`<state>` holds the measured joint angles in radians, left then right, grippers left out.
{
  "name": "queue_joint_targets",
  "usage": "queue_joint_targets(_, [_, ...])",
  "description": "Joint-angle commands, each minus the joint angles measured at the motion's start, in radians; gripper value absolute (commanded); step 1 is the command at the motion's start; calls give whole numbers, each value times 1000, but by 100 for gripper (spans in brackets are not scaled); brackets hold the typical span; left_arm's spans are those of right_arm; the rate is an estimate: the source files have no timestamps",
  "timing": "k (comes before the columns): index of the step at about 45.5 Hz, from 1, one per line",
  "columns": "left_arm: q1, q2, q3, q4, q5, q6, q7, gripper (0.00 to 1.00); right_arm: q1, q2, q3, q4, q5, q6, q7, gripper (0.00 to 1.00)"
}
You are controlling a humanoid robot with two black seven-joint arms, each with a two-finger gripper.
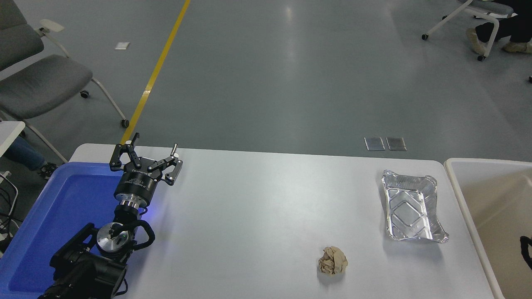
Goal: Pick up paper cup place in dustbin
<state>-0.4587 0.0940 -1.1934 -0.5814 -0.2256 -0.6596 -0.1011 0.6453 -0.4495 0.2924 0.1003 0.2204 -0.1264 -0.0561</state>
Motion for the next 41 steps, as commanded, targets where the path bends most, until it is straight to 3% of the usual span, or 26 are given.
queue_joint_targets(1, [0, 0, 0, 0, 0, 0, 0, 99, 132, -112, -111, 211, -41, 1, 1, 100])
queue_joint_targets(13, [0, 0, 0, 0, 0, 0, 0, 99, 345, -359, -222, 718, -245, 2, 1, 100])
queue_joint_targets(18, [0, 1, 0, 0, 0, 0, 1, 99, 485, -411, -356, 872, -305, 42, 2, 100])
queue_joint_targets(32, [0, 1, 0, 0, 2, 0, 1, 99, 1072, -342, -988, 998, -311, 168, 85, 100])
queue_joint_targets(41, [0, 1, 0, 0, 2, 0, 1, 99, 1332, -232, -1266, 1082, -311, 188, 91, 100])
